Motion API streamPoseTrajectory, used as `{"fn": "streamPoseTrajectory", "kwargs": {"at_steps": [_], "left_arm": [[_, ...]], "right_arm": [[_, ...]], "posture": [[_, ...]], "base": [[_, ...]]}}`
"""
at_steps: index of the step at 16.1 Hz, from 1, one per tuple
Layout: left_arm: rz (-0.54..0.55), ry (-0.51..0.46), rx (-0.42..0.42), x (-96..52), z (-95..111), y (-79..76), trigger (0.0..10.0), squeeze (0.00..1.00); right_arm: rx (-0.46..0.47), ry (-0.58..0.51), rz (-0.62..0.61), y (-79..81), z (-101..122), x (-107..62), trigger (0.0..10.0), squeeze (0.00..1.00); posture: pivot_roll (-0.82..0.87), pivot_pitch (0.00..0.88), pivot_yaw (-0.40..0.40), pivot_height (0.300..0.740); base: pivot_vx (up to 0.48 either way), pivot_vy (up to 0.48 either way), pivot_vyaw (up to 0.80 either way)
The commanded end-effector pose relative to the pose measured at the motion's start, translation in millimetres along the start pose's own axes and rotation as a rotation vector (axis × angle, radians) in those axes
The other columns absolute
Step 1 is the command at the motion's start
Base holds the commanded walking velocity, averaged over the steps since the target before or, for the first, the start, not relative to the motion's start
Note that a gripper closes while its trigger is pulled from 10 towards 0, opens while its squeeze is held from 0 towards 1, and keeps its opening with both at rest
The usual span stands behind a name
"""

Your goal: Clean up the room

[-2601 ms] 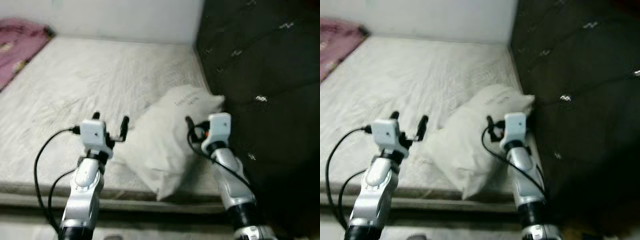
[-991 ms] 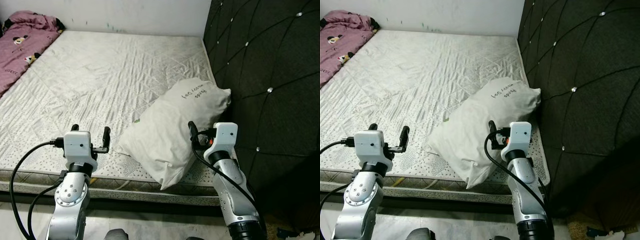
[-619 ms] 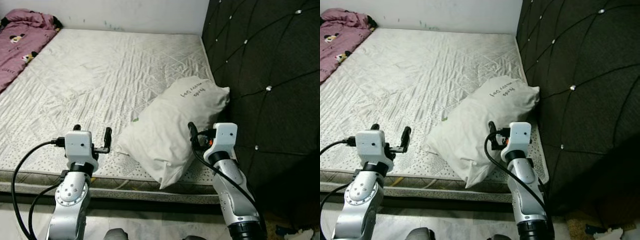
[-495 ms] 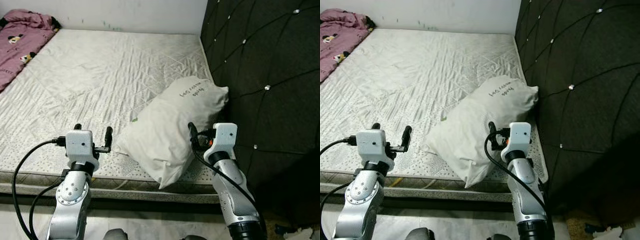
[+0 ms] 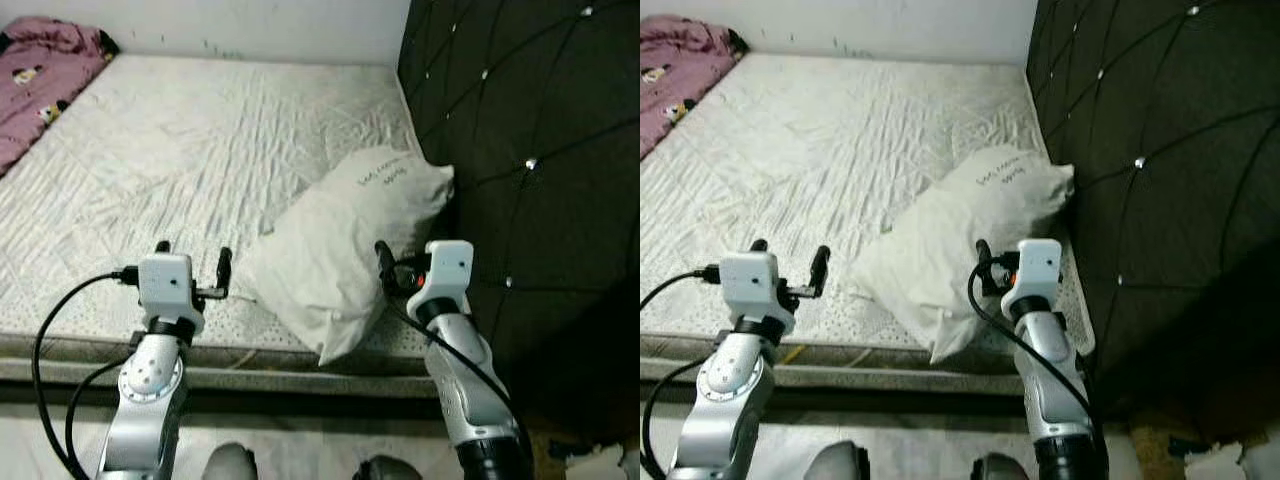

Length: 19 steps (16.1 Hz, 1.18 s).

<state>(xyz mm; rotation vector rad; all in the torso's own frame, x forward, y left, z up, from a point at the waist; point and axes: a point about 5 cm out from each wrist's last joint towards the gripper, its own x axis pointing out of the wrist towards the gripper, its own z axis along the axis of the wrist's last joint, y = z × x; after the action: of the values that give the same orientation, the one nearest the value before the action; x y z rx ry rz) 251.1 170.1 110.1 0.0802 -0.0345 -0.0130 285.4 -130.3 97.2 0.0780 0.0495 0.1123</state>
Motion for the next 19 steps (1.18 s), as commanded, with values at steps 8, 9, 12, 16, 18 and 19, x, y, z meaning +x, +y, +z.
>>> {"fn": "streamPoseTrajectory", "kwargs": {"at_steps": [8,9,12,16,18,19], "left_arm": [[0.007,0.008,0.005,0.0,-1.3,-0.3,10.0,0.00],[0.001,0.005,0.001,0.2,-1.2,-0.7,10.0,0.00],[-0.011,-0.008,0.000,0.5,0.6,-2.3,10.0,0.00],[-0.017,-0.015,-0.004,2.5,2.1,-3.0,10.0,0.00],[-0.021,-0.018,-0.003,2.9,2.2,-3.4,10.0,0.00],[-0.023,-0.019,-0.003,2.9,2.1,-3.5,10.0,0.00]], "right_arm": [[-0.008,0.014,0.007,-1.4,-1.7,0.2,10.0,0.00],[-0.009,0.015,0.008,-1.4,-1.9,0.4,10.0,0.00],[-0.013,0.016,0.012,-1.4,-1.8,1.6,10.0,0.00],[-0.015,0.015,0.011,-1.5,-0.8,3.7,10.0,0.00],[-0.017,0.013,0.013,-1.5,-0.7,4.3,10.0,0.00],[-0.017,0.013,0.013,-1.5,-0.7,4.2,10.0,0.00]], "posture": [[0.06,0.048,-0.007,0.673],[0.06,0.046,-0.009,0.673],[0.06,0.045,-0.011,0.673],[0.06,0.060,-0.010,0.673],[0.06,0.058,-0.010,0.673],[0.06,0.058,-0.010,0.673]], "base": [[0.000,0.000,0.00],[0.000,0.000,0.00],[0.086,0.000,0.00],[0.278,0.000,0.00],[0.309,0.000,0.00],[0.319,0.000,0.00]]}}
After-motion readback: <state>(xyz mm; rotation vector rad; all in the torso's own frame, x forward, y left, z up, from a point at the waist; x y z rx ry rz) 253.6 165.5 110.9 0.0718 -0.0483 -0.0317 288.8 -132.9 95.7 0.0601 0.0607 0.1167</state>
